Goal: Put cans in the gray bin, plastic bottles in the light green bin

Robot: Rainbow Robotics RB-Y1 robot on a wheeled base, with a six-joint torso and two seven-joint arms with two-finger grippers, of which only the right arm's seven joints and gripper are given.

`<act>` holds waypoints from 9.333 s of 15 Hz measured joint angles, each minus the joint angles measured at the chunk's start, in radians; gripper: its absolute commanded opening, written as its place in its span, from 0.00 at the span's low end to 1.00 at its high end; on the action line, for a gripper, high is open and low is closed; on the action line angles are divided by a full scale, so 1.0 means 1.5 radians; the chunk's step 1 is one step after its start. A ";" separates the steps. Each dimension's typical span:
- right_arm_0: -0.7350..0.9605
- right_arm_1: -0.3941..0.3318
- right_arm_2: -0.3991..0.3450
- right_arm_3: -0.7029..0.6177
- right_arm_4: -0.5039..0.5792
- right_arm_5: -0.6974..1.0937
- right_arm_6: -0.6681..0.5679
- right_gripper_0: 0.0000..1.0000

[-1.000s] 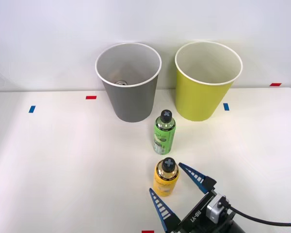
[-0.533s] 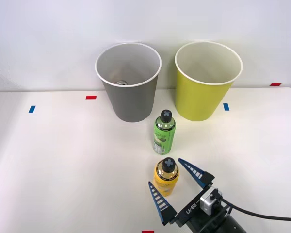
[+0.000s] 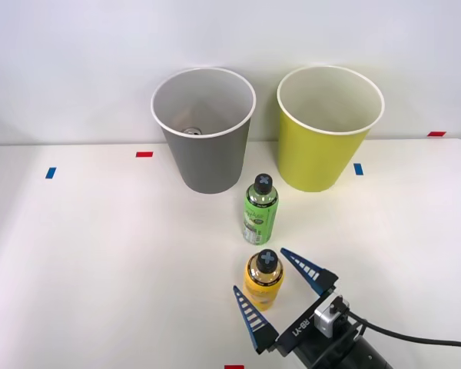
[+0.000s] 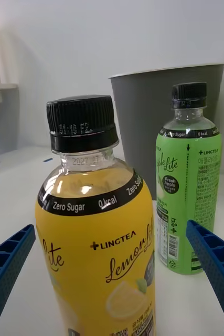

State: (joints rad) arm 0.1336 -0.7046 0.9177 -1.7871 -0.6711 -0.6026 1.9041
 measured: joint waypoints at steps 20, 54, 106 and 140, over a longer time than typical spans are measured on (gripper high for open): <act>0.065 0.022 -0.043 -0.029 0.028 -0.010 0.012 0.00; -0.399 0.291 -0.596 0.007 -0.035 0.596 -0.056 0.00; 0.359 0.278 -0.467 -0.284 -0.010 0.286 -0.022 1.00; 0.444 0.317 -0.408 -0.009 0.432 0.041 -0.502 1.00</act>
State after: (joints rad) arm 0.8003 -0.2296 0.3058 -1.8010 -0.0235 -0.5408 1.1514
